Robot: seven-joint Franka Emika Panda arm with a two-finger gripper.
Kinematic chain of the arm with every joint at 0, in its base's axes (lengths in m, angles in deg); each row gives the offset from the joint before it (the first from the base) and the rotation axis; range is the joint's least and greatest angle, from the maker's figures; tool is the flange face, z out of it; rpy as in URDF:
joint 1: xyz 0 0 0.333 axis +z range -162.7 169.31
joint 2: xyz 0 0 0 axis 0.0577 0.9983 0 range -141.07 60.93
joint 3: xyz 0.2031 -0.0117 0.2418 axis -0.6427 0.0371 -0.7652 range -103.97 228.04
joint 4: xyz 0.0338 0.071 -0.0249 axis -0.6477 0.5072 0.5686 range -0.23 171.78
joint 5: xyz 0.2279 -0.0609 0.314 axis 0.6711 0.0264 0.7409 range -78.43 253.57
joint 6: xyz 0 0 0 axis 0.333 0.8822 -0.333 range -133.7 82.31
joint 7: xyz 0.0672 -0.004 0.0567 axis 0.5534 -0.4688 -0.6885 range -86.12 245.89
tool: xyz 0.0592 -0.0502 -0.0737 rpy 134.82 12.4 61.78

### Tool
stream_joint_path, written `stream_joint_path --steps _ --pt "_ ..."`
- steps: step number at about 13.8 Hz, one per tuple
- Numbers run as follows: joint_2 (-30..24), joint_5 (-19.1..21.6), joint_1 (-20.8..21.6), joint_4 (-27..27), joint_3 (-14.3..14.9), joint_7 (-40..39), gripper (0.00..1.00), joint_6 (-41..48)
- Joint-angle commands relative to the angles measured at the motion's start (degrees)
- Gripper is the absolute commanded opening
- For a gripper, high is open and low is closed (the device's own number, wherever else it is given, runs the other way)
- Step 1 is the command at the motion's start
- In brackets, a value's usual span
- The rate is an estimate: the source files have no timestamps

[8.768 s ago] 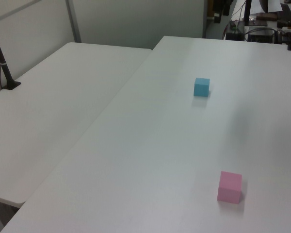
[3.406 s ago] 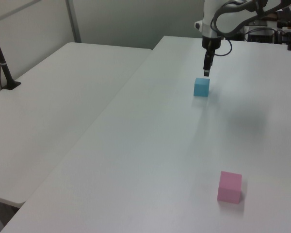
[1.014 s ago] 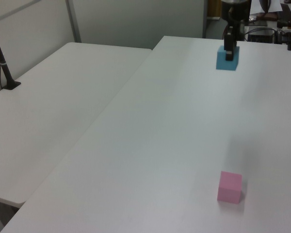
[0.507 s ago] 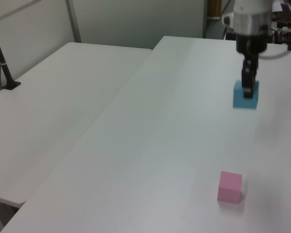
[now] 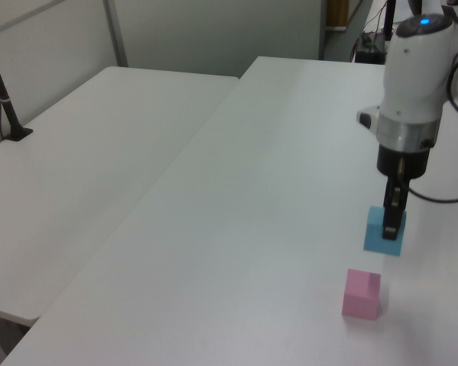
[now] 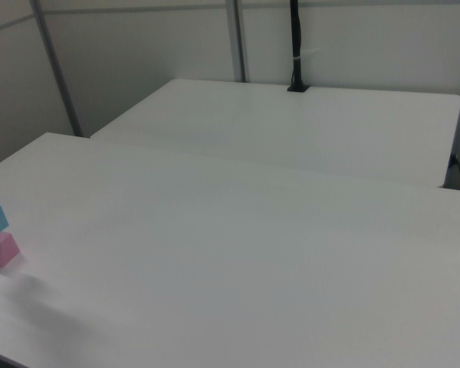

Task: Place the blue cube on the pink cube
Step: 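Lift the light-blue cube and carry it over the pink cube, then lower the light-blue cube onto the pink cube and open the gripper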

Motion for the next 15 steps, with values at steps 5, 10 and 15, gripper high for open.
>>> stream_joint_path --steps 5,10,15 --pt "6.14 -1.62 0.33 -1.13 -1.29 2.05 0.52 -7.19" --pt "9.93 -4.88 1.99 -3.15 -1.64 5.21 0.51 -8.42" --pt "9.84 -4.88 2.35 -4.03 -1.64 5.39 0.5 -8.16"
